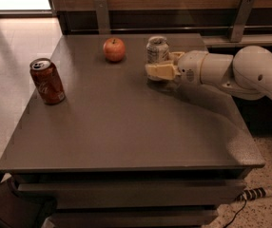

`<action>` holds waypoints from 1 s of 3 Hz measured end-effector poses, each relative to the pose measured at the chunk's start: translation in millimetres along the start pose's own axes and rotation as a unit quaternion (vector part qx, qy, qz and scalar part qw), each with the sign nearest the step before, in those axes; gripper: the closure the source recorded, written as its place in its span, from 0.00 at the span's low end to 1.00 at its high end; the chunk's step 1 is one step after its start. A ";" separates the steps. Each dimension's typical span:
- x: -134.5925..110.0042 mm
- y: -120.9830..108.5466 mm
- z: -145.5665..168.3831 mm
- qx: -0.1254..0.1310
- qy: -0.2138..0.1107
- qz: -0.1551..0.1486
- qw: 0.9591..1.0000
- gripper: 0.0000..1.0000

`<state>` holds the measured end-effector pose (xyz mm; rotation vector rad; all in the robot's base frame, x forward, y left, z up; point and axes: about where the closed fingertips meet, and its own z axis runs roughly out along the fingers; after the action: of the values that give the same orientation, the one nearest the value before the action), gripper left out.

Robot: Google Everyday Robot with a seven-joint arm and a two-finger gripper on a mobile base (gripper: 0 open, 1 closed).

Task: Place 7up can upright

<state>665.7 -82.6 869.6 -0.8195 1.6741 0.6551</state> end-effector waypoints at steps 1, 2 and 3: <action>17.2 7.0 6.0 -0.004 -0.006 0.013 1.000 1.00; 30.3 15.7 15.7 -0.006 -0.016 0.026 1.000 1.00; 26.2 15.8 14.8 -0.006 -0.016 0.026 1.000 0.82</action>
Offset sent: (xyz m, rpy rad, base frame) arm -0.0126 0.0296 -0.0611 0.1118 0.0377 -0.0171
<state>657.8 -66.4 840.7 -0.7729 1.6681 0.7113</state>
